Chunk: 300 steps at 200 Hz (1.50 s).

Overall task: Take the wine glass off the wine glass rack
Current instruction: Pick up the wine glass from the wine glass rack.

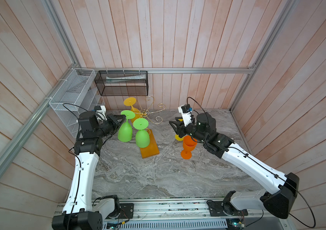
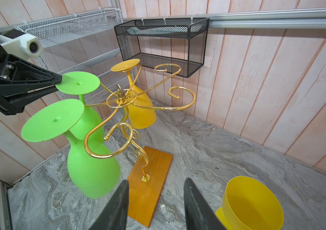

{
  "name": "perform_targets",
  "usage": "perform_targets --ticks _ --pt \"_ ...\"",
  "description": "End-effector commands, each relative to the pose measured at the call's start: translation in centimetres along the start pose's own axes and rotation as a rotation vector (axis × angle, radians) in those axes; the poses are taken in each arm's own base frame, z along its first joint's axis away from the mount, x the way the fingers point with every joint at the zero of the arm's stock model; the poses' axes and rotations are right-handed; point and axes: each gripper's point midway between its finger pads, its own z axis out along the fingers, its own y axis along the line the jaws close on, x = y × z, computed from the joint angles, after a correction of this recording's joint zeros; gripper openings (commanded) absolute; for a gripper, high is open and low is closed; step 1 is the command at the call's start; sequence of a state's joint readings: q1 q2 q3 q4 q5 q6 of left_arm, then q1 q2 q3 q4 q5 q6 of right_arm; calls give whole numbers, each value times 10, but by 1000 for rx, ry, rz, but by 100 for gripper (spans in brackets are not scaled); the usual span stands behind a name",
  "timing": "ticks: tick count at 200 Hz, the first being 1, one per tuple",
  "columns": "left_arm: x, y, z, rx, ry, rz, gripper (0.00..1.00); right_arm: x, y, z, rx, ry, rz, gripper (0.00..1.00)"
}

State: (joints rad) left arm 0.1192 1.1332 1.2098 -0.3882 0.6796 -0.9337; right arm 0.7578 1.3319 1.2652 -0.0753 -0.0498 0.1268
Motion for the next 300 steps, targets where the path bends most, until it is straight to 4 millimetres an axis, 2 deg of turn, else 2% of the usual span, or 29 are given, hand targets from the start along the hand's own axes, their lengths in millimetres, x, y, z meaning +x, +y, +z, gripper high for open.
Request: perform_targets --ticks 1,39,91,146,207,247,300 --pt "-4 -5 0 1 -15 30 10 -10 4 3 -8 -21 -1 44" --pt "-6 -7 -4 -6 -27 40 4 -10 4 4 -11 -19 0 44" --pt "-7 -13 -8 -3 -39 46 0 -9 4 2 -6 -20 -4 44" --pt "-11 -26 -20 -8 -68 71 0 -7 3 2 -3 -17 -2 43" --pt "-16 -24 -24 -27 -86 77 0 -7 2 2 4 -16 -3 44" --pt "-24 -22 -23 -24 -102 73 0 -6 1 2 6 -13 -4 44" --pt "-38 -27 -10 9 -104 72 0 -6 0 -2 15 -16 -6 43"
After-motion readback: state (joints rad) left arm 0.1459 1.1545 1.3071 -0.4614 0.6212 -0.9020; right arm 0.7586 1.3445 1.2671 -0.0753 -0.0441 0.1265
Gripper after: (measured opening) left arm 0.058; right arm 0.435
